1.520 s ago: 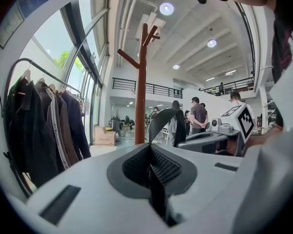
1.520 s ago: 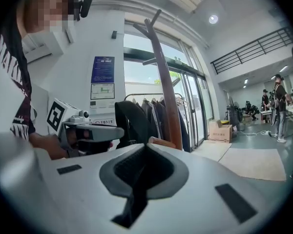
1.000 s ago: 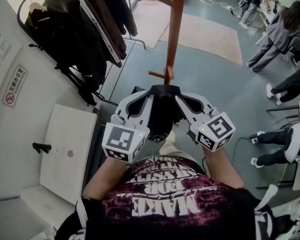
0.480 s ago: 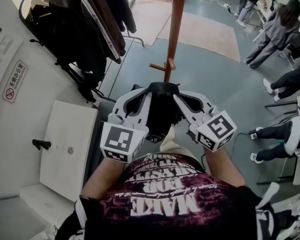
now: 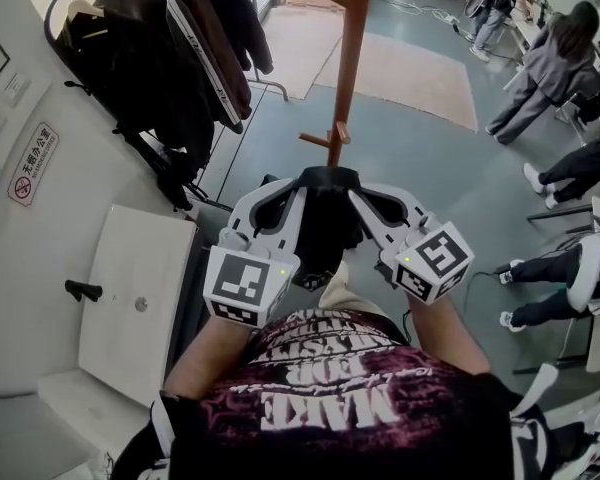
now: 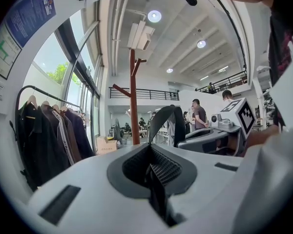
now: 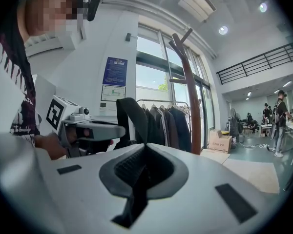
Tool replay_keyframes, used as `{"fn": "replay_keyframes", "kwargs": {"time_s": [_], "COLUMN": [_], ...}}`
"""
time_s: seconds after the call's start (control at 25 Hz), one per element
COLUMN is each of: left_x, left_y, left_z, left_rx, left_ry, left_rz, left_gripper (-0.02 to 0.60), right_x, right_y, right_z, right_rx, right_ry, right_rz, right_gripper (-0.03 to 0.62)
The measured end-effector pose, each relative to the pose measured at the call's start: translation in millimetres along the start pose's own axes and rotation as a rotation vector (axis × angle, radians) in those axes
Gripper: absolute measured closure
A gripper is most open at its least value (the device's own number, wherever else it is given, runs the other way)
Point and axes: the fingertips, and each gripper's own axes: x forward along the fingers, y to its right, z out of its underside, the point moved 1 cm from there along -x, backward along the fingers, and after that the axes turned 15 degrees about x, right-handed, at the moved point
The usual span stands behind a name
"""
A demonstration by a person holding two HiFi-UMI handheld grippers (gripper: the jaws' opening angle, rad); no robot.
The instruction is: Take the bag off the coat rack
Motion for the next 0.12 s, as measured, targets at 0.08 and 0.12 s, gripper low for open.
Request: {"fn": "replay_keyframes", "kwargs": {"time_s": [0.08,0.12], "left_x": [0.0,-0.1], "left_y": [-0.7,-1.0], "left_z": [-0.9,-1.1], "left_rx": [-0.002,-0.004], "left_ry": [-0.003,-0.005], "left_rz": [0.002,0.002], "left_gripper": [0.574,0.574], "right_x": [0.2,0.5], "right_y": [-0.5,-0.8], "right_z": [-0.6,-0.8], "right_rx": [0.002,0.003], "right_ry": [-0.005,-0.008], "right_rz": [-0.002,-0.003], "right_gripper": [0.585,0.585]}}
